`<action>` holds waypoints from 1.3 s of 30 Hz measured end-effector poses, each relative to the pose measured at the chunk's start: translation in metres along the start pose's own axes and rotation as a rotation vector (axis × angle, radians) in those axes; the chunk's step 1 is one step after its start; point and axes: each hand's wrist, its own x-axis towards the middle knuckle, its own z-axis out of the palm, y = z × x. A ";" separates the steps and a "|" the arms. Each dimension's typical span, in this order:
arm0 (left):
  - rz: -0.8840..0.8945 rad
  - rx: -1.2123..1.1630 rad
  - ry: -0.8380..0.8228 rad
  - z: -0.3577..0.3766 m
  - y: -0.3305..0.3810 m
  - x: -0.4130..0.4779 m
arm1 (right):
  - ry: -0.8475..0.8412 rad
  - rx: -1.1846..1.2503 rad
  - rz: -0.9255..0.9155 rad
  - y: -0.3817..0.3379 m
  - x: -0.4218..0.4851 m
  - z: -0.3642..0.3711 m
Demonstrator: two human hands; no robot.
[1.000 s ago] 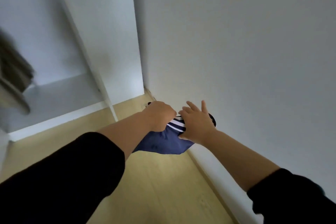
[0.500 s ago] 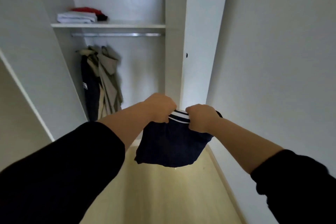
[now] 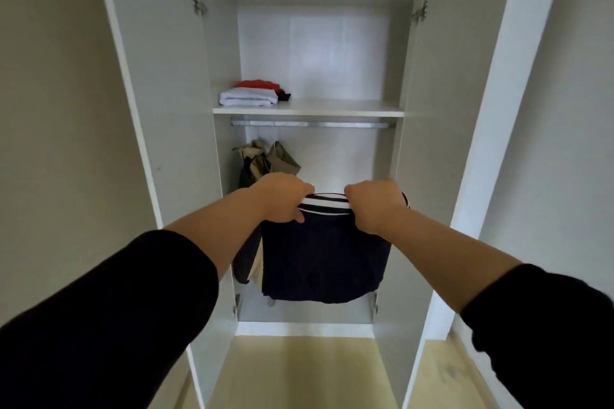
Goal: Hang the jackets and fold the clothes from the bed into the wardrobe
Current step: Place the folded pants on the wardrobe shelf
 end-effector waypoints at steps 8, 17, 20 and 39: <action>-0.080 -0.023 0.166 -0.002 -0.106 0.094 | 0.160 -0.017 -0.003 0.023 0.142 -0.001; -0.154 -0.169 0.244 -0.031 -0.226 0.265 | 0.023 0.223 0.029 0.102 0.360 0.019; -0.138 -0.320 0.241 -0.036 -0.265 0.321 | -0.084 0.269 0.019 0.131 0.429 0.018; -0.111 0.425 0.619 0.010 -0.473 0.588 | 0.452 -0.295 0.077 0.181 0.721 0.104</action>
